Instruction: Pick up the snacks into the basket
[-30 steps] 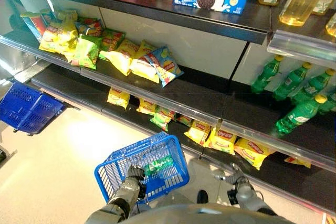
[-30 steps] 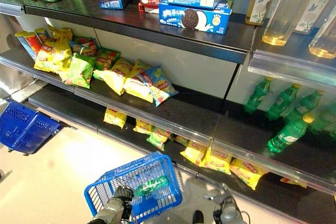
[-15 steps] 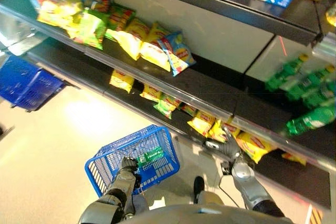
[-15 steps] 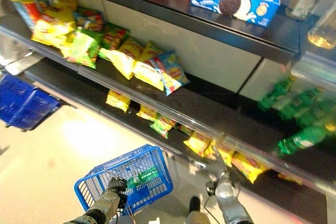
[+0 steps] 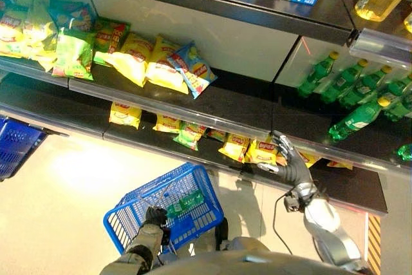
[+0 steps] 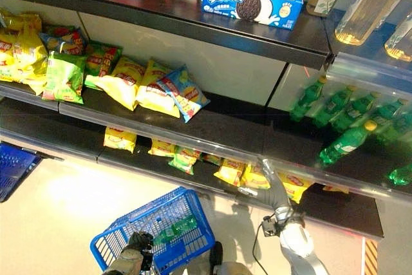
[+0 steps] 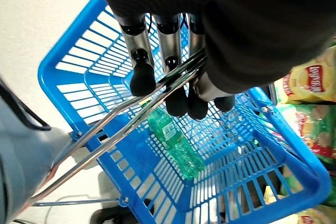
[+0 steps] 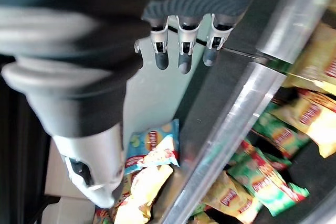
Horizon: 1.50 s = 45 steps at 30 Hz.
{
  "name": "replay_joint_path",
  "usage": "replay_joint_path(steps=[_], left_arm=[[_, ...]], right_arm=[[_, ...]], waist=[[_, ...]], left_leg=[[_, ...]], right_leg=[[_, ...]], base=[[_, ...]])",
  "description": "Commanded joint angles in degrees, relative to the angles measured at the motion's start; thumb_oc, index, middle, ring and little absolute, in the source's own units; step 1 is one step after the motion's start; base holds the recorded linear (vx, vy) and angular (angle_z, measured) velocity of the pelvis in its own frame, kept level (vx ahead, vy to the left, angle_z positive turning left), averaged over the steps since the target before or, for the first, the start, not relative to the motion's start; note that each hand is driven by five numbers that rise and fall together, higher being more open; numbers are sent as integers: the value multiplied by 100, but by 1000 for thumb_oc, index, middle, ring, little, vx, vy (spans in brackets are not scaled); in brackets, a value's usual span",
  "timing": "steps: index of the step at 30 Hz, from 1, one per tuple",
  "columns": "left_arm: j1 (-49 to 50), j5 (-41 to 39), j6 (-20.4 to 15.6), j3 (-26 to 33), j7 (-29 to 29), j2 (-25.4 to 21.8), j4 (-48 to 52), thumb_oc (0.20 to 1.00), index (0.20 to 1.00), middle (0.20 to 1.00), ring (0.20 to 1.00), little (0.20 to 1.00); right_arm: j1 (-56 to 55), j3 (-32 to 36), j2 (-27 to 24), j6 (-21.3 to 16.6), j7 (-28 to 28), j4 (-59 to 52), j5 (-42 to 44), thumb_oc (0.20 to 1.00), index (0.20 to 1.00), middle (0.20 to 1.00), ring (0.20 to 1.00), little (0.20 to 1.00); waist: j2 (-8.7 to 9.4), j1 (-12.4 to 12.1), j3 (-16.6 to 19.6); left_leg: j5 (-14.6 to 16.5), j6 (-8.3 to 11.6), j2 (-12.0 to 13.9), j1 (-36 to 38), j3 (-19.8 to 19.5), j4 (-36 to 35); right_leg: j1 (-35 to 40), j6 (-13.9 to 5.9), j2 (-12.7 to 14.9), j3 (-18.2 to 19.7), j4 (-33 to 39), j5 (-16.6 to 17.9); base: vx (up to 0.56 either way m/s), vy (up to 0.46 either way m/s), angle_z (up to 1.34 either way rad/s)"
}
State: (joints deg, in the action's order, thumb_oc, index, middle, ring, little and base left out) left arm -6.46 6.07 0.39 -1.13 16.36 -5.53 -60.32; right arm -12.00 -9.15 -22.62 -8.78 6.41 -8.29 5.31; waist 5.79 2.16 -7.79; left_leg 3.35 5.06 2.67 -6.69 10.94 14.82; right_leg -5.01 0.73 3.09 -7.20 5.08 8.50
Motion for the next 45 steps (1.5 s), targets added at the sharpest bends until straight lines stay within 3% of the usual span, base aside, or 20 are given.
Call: replay_joint_path(steps=[1, 2, 3, 4, 5, 6, 8, 13, 14, 17, 19, 21, 22, 23, 26, 27, 29, 33, 38, 45], left_arm=[[11, 837, 112, -603, 364, -762, 88, 200, 200, 200, 200, 200], [26, 752, 130, -546, 397, -766, 32, 200, 200, 200, 200, 200], [26, 749, 129, -546, 398, -765, 30, 200, 200, 200, 200, 200], [49, 726, 161, -422, 418, -762, -150, 200, 200, 200, 200, 200], [51, 727, 159, -423, 419, -759, -154, 200, 200, 200, 200, 200], [114, 752, 177, -380, 483, -738, -255, 200, 200, 200, 200, 200], [107, 736, 194, -373, 509, -703, -340, 200, 200, 200, 200, 200], [62, 849, 230, -473, 546, -664, -353, 200, 200, 200, 200, 200], [39, 851, 244, -491, 579, -665, -327, 200, 200, 200, 200, 200], [-19, 999, 251, -615, 591, -705, -329, 200, 200, 200, 200, 200], [-103, 1113, 287, -689, 502, -806, -325, 200, 200, 200, 200, 200], [-254, 1083, 295, -709, 556, -981, -262, 200, 200, 200, 200, 200], [-255, 1083, 295, -708, 556, -982, -263, 200, 200, 200, 200, 200], [-384, 1089, 305, -744, 532, -1088, -256, 200, 200, 200, 200, 200], [-432, 1034, 310, -683, 558, -1225, -317, 200, 200, 200, 200, 200], [-380, 968, 342, -604, 540, -1268, -334, 200, 200, 200, 200, 200], [-391, 1002, 329, -639, 506, -1273, -303, 200, 200, 200, 200, 200], [-439, 996, 325, -764, 524, -1186, -220, 200, 200, 200, 200, 200], [-439, 1058, 279, -1078, 557, -1202, 103, 200, 200, 200, 200, 200], [-450, 557, 143, -1296, 703, -1121, 84, 200, 200, 200, 200, 200]], right_arm=[[412, 679, -250, -467, 86, -643, 237, 1000, 1000, 1000, 1000, 1000], [416, 710, -245, -456, 147, -638, 231, 1000, 1000, 1000, 1000, 1000], [415, 708, -246, -455, 150, -639, 230, 1000, 1000, 1000, 1000, 1000], [426, 793, -242, -449, 71, -789, 292, 1000, 1000, 1000, 1000, 1000], [418, 797, -245, -445, 65, -796, 297, 1000, 1000, 1000, 1000, 1000], [412, 842, -207, -519, 65, -827, 529, 1000, 1000, 1000, 1000, 1000], [530, 817, -215, -551, 114, -754, 678, 1000, 1000, 1000, 1000, 1000], [875, 875, -345, -444, 378, -577, 368, 1000, 1000, 1000, 1000, 1000], [931, 932, -374, -375, 452, -492, 315, 1000, 1000, 1000, 1000, 1000], [1090, 928, -325, -252, 572, -165, 265, 1000, 1000, 1000, 1000, 1000], [1253, 862, -337, -53, 614, 206, 58, 1000, 1000, 1000, 1000, 1000], [1497, 709, -298, 45, 625, 417, 102, 1000, 1000, 1000, 1000, 1000], [1500, 708, -297, 44, 625, 419, 102, 1000, 1000, 1000, 1000, 1000], [1645, 614, -223, 116, 570, 504, 219, 1000, 1000, 1000, 1000, 1000], [1889, 321, -41, 79, 513, 738, 409, 1000, 1000, 1000, 1000, 1000], [1883, 126, 12, 153, 345, 899, 442, 1000, 1000, 1000, 1000, 1000], [1932, -34, 77, 196, 326, 1215, 434, 1000, 1000, 1000, 1000, 1000], [2535, -373, 98, 379, 461, 1725, -27, 1000, 1000, 1000, 1000, 1000], [3417, -596, 43, 429, 626, 2348, 88, 1000, 1000, 1000, 1000, 1000], [5061, -748, -319, 639, 1230, 3997, 68, 1000, 1000, 1000, 1000, 1000]], waist=[[-236, -88, -466], [-246, -80, -444], [-246, -82, -444], [-285, -69, -348], [-283, -77, -352], [-369, -144, -254], [-442, -161, -229], [-549, -210, -267], [-605, -198, -311], [-638, -238, -359], [-496, -276, -351], [-369, -320, -429], [-366, -323, -429], [-317, -304, -545], [-293, -402, -640], [-282, -400, -630], [-294, -373, -646], [-197, -548, -768], [-208, -681, -967], [-258, -941, -1284]], left_leg=[[-107, -62, -310, -436, -21, 625], [-95, -72, -142, -446, 25, 451], [-93, -71, -143, -435, 28, 441], [-113, -55, 184, -224, 109, -176], [-133, -52, 177, -186, 120, -228], [-510, 31, 439, -26, -107, -1084], [-939, 149, 722, 104, -233, -1856], [-1124, 321, 1016, -8, -420, -1915], [-1154, 375, 1172, -25, -307, -1920], [-1050, 364, 1065, -22, -371, -1879], [-871, 252, 789, -90, -326, -1708], [-764, 103, 539, -147, -280, -1639], [-764, 102, 538, -148, -277, -1638], [-732, 3, 341, -143, -264, -1679], [-700, -44, 335, -164, -137, -1692], [-739, -89, 264, -137, -58, -1822], [-797, -117, 200, -165, -99, -1906], [-776, -138, 103, -250, -63, -1928], [-850, -132, 67, -332, -185, -1948], [-1002, -61, 106, -593, -379, -1970]], right_leg=[[88, -608, 88, -186, -368, -395], [103, -645, 133, -199, -350, -404], [108, -646, 132, -196, -347, -405], [134, -735, 175, -159, -291, -406], [146, -735, 176, -151, -287, -405], [132, -823, 157, -69, -206, -363], [121, -908, 167, -74, -82, -367], [173, -1050, 366, -42, -38, -394], [225, -1141, 563, -81, -53, -379], [209, -1328, 817, -104, -35, -235], [166, -1474, 1156, -137, -89, -98], [-6, -1540, 1401, -37, -217, 68], [-11, -1541, 1403, -32, -220, 67], [-214, -1480, 1499, 75, -297, 290], [-479, -1425, 1403, -221, -392, 297], [-507, -1313, 1068, -252, -440, 89], [-640, -1244, 895, 129, -335, 23], [-607, -1293, 935, -46, -186, 196], [-695, -1290, 927, -130, -117, 350], [-815, -1296, 928, -357, -33, 427]], base=[[7, 61, 20], [20, 61, 19], [88, 141, 10], [78, 108, -8], [192, 264, -28], [153, 233, -24], [110, 266, -9], [22, 265, 4], [18, 371, 13], [18, 394, 41], [50, 340, 20], [-8, 246, 18], [-45, 284, 10], [-82, 226, -6], [-81, 213, -38], [52, 219, -61], [60, 190, -35], [-26, 31, -4], [-1, -20, 7], [-3, -30, 11]])
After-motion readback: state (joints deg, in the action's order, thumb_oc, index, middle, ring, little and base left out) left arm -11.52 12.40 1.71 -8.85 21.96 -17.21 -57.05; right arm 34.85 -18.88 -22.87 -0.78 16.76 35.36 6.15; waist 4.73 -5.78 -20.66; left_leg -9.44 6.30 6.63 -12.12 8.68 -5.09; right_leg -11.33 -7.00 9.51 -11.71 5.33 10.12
